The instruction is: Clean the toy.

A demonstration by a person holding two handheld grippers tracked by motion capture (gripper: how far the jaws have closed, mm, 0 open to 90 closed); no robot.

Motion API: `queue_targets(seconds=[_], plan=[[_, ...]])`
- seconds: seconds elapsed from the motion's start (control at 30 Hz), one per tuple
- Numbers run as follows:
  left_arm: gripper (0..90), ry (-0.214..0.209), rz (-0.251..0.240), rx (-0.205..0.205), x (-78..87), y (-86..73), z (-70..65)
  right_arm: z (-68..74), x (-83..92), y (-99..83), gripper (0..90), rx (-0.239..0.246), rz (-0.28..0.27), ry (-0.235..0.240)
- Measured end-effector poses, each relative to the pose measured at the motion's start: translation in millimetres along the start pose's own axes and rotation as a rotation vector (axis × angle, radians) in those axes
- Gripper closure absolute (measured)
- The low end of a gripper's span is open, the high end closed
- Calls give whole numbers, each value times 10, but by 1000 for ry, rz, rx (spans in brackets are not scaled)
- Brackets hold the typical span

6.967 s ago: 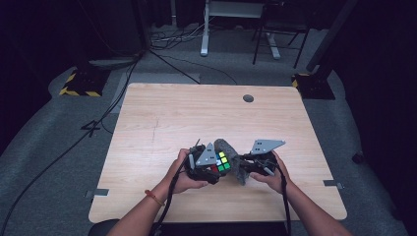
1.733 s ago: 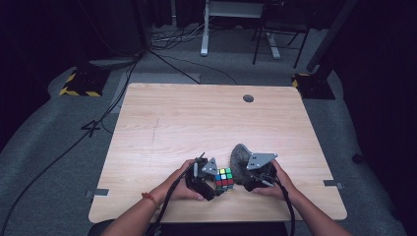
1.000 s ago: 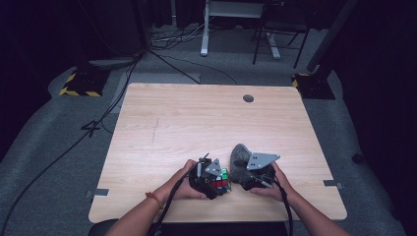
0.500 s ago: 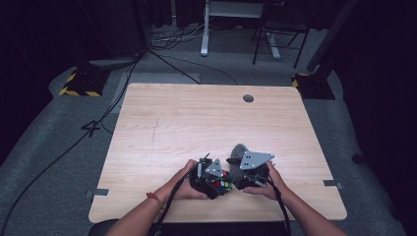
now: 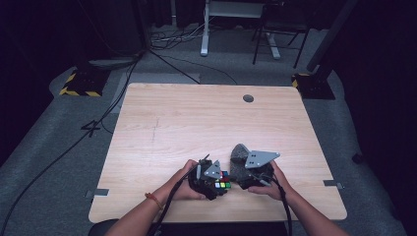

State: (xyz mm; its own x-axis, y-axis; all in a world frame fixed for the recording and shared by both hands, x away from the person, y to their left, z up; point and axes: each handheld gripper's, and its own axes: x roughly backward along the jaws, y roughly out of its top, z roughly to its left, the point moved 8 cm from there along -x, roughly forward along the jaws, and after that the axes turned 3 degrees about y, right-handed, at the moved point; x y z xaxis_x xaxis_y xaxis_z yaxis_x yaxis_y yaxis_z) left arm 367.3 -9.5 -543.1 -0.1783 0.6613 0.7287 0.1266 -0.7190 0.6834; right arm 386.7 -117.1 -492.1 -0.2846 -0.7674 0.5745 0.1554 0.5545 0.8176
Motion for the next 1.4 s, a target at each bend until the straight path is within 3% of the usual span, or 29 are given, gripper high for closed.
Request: queue_targets(seconds=[0.1,0.2,0.4,0.63,0.77,0.9,1.1,1.4], plan=[[318,5,0,16,16,-24,21,-36,15,-129,393,-14,40,-3],[288,18,4,30,40,-49,43,6,-32,-225,394,-10,76,24],[261,33,35,49,102,-147,50,23,-60,-255,391,7,101,31],[212,54,47,84,174,-268,56,-233,139,-365,382,-33,116,-42],[198,60,42,101,193,-297,54,-409,215,-486,381,-58,166,-86],[202,58,39,103,186,-290,56,-520,179,-617,392,-88,235,-98],[194,74,57,97,200,-304,59,-510,89,-678,434,-72,290,-73],[280,77,51,86,304,-362,-24,-477,99,-692,487,-54,308,-74]])
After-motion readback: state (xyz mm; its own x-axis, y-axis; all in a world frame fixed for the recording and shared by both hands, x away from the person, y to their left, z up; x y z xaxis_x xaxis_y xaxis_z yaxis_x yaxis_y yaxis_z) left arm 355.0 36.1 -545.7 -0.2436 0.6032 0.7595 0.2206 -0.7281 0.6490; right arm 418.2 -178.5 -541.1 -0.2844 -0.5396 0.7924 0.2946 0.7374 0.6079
